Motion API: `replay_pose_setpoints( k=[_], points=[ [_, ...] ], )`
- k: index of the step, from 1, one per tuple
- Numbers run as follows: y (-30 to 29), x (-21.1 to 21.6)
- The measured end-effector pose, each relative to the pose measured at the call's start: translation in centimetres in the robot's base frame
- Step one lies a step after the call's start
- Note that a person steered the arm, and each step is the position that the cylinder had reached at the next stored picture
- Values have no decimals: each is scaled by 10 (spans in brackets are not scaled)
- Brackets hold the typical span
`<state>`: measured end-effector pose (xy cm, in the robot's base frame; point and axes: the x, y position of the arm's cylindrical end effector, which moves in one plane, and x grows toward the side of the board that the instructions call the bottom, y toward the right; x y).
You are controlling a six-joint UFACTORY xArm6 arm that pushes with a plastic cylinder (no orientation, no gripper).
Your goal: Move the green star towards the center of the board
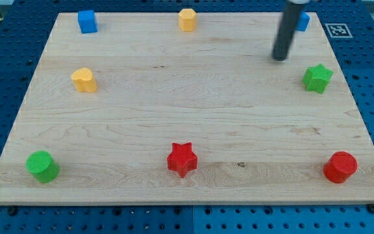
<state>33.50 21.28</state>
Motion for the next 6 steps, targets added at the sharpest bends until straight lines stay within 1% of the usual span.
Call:
replay_pose_setpoints(
  k=[1,2,3,4,6],
  points=[
    [50,7],
    [80,37],
    [67,65],
    [59,65],
    [66,56]
  ],
)
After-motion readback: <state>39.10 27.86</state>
